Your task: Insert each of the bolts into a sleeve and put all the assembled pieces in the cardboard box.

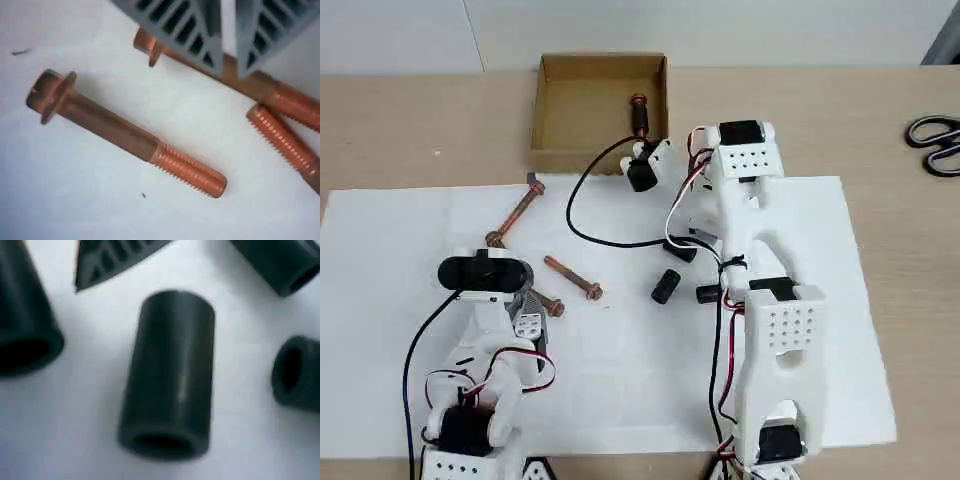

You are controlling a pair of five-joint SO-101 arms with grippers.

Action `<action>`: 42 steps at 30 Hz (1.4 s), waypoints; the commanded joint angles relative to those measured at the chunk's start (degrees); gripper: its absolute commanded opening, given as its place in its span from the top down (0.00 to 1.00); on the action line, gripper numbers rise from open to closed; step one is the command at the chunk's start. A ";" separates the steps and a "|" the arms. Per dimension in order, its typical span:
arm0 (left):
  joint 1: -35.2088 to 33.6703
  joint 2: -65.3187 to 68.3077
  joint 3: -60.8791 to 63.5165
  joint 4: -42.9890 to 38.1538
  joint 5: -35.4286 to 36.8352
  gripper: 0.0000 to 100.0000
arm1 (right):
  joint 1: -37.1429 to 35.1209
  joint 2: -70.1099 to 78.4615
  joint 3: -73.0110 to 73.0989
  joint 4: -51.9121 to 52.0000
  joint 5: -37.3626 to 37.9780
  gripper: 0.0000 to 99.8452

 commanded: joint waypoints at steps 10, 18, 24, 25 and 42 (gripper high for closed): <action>-0.18 -0.53 -0.22 -1.32 -0.09 0.99 | -0.75 5.49 -0.62 -2.77 0.18 0.95; -0.18 -0.53 -0.22 -1.32 -0.09 0.99 | -0.48 4.09 -0.70 -1.89 -4.04 0.99; -0.18 -0.53 -0.22 -1.32 -0.09 0.99 | -0.66 -4.44 -0.70 1.36 -15.91 0.99; -0.18 -0.53 -0.22 -1.32 -0.09 0.99 | -0.66 -5.93 -0.70 1.98 -18.64 0.99; 0.35 -0.53 -0.22 -1.49 -0.09 0.99 | 0.22 -31.52 2.02 7.25 -56.18 1.00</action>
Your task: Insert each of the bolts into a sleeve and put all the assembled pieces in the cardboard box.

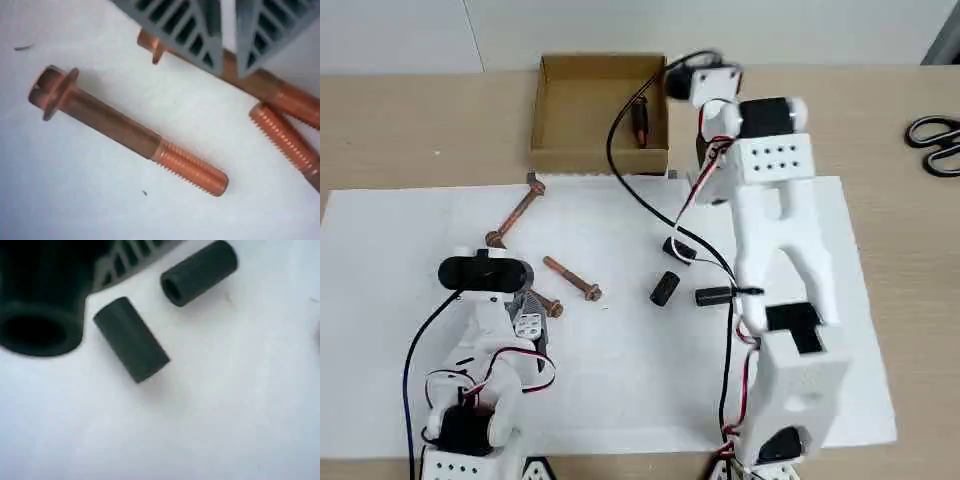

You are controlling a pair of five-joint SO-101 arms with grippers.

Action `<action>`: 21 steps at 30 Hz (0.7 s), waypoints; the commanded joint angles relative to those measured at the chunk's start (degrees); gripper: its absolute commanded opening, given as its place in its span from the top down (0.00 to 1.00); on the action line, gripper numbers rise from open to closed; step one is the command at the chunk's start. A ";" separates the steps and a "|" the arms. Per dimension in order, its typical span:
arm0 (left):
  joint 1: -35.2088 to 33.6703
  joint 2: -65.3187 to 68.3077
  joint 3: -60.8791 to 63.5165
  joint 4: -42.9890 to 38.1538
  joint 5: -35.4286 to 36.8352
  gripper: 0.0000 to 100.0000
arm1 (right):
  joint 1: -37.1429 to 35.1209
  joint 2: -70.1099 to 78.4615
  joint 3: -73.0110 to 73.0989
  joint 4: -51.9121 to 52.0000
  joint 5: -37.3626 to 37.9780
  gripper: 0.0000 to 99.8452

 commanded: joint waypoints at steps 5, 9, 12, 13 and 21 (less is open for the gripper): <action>-0.09 -0.26 -5.67 0.35 0.00 0.99 | 0.48 -19.12 16.97 1.01 -15.74 1.00; -0.09 -0.09 -13.76 3.87 -0.35 0.99 | 0.92 -31.69 33.67 0.57 -17.23 1.00; -0.09 2.02 -19.03 7.12 -0.35 0.99 | 2.07 -39.34 42.55 -0.31 -17.32 1.00; -0.09 4.04 -20.62 7.91 -0.35 0.99 | 2.51 -41.63 44.92 -0.84 -17.32 1.00; 0.09 33.05 -41.63 8.97 -0.18 0.99 | 8.40 -51.56 57.05 -5.85 -17.32 1.00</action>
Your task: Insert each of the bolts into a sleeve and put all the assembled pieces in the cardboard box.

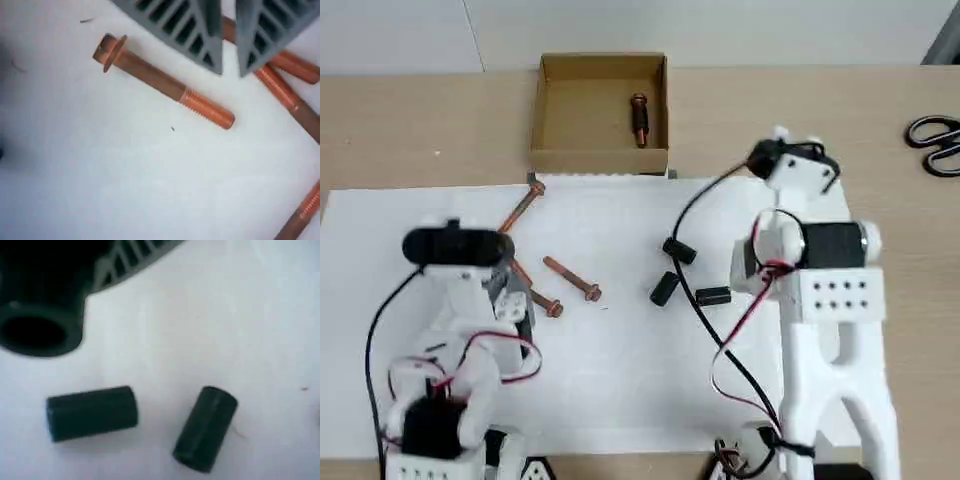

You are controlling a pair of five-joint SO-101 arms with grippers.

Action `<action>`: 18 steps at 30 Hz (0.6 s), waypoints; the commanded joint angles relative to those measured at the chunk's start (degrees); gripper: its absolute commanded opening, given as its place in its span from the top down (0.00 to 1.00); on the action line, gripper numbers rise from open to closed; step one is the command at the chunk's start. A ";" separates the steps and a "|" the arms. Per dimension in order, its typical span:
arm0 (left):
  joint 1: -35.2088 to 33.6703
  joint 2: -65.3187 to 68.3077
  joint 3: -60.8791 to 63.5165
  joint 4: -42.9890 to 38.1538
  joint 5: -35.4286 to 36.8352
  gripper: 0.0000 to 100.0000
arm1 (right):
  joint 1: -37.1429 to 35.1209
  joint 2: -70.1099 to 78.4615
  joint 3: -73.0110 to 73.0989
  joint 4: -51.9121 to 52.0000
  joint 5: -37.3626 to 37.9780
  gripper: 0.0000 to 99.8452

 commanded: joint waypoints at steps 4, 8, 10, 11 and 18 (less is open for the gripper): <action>0.18 26.55 -22.37 3.25 -0.35 0.99 | 4.70 -4.88 2.55 -2.59 -0.70 1.00; 0.00 39.82 -33.54 7.38 -3.96 0.99 | 7.08 -5.14 2.46 -2.68 -0.70 1.00; 0.35 45.89 -37.67 9.32 -11.52 0.99 | 8.48 -5.23 2.46 -2.68 -0.70 1.00; 0.35 48.79 -39.43 10.37 -15.30 0.99 | 9.27 -5.23 2.46 -2.59 -0.70 1.00; 0.35 62.07 -44.79 16.70 -44.84 0.99 | 13.41 -5.23 2.46 -2.42 -0.70 1.00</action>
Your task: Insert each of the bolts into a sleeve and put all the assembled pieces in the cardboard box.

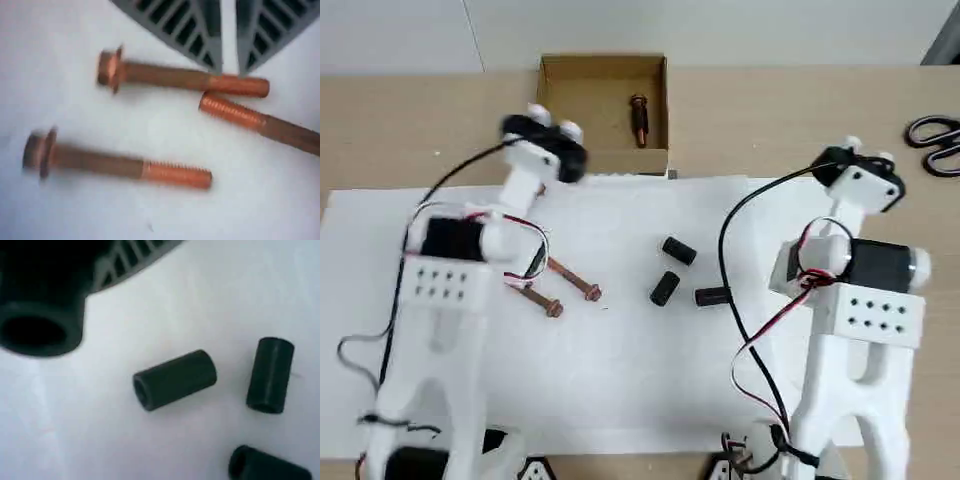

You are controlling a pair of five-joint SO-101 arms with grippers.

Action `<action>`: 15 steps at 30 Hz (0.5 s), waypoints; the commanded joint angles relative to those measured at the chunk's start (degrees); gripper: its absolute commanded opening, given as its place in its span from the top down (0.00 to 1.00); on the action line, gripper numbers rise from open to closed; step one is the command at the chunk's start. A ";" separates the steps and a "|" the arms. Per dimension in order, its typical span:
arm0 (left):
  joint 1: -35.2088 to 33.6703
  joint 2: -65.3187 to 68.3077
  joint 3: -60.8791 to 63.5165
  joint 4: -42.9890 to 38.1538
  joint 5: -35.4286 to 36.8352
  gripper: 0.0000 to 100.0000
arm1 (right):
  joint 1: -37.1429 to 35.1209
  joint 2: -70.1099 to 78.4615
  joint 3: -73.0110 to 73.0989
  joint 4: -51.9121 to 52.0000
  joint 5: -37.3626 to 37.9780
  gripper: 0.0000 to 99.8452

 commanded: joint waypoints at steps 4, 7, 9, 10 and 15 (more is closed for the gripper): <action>0.35 4.13 -2.86 0.35 -27.52 0.99 | 1.54 -1.89 -0.26 -0.84 -0.70 1.00; 0.44 4.13 -2.77 -0.35 -40.44 0.99 | 1.54 -1.89 -0.26 -0.84 -0.70 1.00; 1.58 4.22 -2.51 -1.85 -45.98 0.99 | 1.63 -1.89 -0.26 -0.66 -0.70 1.00; 2.20 4.22 -2.59 -2.29 -48.18 0.99 | 1.63 -1.89 -0.26 -0.57 -0.70 1.00; 6.07 4.22 -1.36 -2.29 -59.78 0.99 | 1.63 -1.89 -0.26 -0.40 -0.70 1.00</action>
